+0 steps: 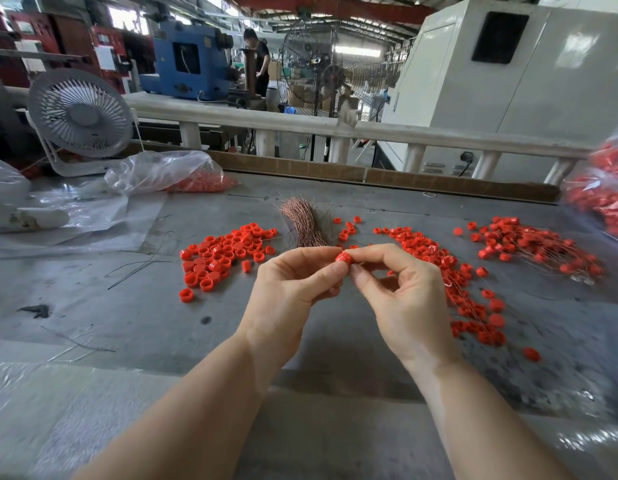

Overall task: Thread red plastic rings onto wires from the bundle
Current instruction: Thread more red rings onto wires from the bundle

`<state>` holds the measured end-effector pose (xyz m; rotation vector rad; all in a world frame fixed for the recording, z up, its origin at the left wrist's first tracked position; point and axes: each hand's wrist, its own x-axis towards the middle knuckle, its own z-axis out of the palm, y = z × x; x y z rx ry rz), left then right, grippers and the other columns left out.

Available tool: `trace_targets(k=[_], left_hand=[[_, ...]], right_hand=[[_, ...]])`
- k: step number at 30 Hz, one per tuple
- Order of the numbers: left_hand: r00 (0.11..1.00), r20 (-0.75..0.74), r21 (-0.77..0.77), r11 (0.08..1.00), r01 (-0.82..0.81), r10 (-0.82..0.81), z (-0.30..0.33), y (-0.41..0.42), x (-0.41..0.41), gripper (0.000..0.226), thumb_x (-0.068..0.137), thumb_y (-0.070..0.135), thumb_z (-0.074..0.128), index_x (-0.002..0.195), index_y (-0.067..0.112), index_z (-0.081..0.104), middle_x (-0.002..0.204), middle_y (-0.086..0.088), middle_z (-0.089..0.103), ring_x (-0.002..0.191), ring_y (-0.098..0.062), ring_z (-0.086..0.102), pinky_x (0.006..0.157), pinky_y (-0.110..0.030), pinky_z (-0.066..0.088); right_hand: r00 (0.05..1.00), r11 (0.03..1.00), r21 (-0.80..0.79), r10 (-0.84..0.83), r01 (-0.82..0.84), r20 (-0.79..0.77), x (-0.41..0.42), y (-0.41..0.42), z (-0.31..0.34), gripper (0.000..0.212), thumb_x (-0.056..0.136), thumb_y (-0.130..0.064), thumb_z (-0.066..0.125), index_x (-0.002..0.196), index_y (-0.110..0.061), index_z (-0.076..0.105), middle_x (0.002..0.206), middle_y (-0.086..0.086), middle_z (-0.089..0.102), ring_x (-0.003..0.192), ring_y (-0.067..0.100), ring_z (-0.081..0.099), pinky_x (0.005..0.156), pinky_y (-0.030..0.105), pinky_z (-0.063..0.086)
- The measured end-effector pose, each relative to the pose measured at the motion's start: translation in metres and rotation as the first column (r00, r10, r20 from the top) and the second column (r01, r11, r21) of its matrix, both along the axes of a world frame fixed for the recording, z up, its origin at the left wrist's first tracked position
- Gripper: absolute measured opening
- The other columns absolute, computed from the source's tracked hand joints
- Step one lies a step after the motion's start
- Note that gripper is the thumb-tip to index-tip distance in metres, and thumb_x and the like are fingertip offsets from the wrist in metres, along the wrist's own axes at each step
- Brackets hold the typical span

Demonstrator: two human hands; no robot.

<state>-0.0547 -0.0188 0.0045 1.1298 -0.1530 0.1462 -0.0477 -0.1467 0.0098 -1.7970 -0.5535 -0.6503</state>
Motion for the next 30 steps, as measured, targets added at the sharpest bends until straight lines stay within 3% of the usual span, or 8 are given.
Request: trace_targets(k=[4,7,12,18,26,30], left_hand=[[1.0,-0.014,0.026,1.0,0.003,-0.002,0.0009,0.001,-0.001,0.02,0.057,0.02,0.075,0.076,0.011,0.075,0.068,-0.006,0.07,0.055,-0.009,0.058,0.056,-0.018,0.051],[1.0,-0.022,0.078,0.997,0.001,0.001,0.0018,0.0021,-0.0023,0.021,0.057,0.025,0.075,0.076,0.014,0.076,0.072,-0.005,0.071,0.059,-0.007,0.06,0.056,-0.018,0.05],[1.0,-0.019,0.143,0.99,-0.008,0.011,0.0035,0.0017,-0.0038,0.022,0.058,0.03,0.073,0.076,0.017,0.076,0.069,-0.002,0.07,0.062,-0.007,0.062,0.055,-0.017,0.049],[1.0,0.0,0.155,0.988,-0.011,0.011,0.003,0.0005,-0.0044,0.015,0.083,0.005,0.061,0.083,0.013,0.074,0.07,-0.001,0.069,0.06,-0.007,0.061,0.053,-0.018,0.049],[0.998,0.055,0.145,0.989,-0.034,0.026,0.0047,0.0001,-0.0065,0.017,0.075,0.011,0.066,0.079,0.025,0.076,0.07,0.002,0.07,0.061,-0.006,0.062,0.053,-0.018,0.05],[0.995,0.086,0.173,0.983,-0.064,0.049,0.0044,0.0001,-0.0068,0.019,0.078,0.006,0.065,0.076,0.022,0.076,0.069,0.001,0.07,0.06,-0.007,0.062,0.052,-0.019,0.049]], right_hand=[[0.999,0.999,-0.045,-0.007,0.008,0.037,-0.0004,0.0014,-0.0018,0.03,0.075,-0.001,0.073,0.086,-0.028,0.066,0.082,-0.011,0.068,0.074,0.005,0.062,0.06,0.009,0.042],[0.995,0.993,-0.102,-0.045,0.054,0.092,0.0007,0.0017,-0.005,0.02,0.074,-0.011,0.071,0.089,-0.023,0.067,0.083,-0.007,0.067,0.074,0.009,0.061,0.062,0.012,0.043],[0.982,0.98,-0.148,-0.108,0.131,0.157,0.0032,-0.0005,-0.0082,0.013,0.075,-0.014,0.069,0.087,-0.018,0.067,0.08,-0.007,0.066,0.071,0.006,0.058,0.066,0.01,0.04],[0.982,0.987,-0.09,-0.119,0.134,0.15,0.004,0.0001,-0.0074,0.008,0.078,-0.017,0.067,0.086,-0.013,0.068,0.079,-0.006,0.066,0.071,0.006,0.057,0.066,0.008,0.04],[0.988,0.992,-0.088,-0.075,0.087,0.131,0.004,0.0011,-0.0063,0.007,0.08,-0.014,0.064,0.085,-0.012,0.067,0.08,-0.01,0.063,0.073,-0.002,0.055,0.066,0.005,0.037],[0.989,0.993,-0.094,-0.058,0.07,0.134,0.0036,0.0011,-0.0068,0.005,0.081,-0.014,0.063,0.085,-0.011,0.065,0.079,-0.009,0.062,0.074,0.001,0.055,0.067,0.007,0.038]])
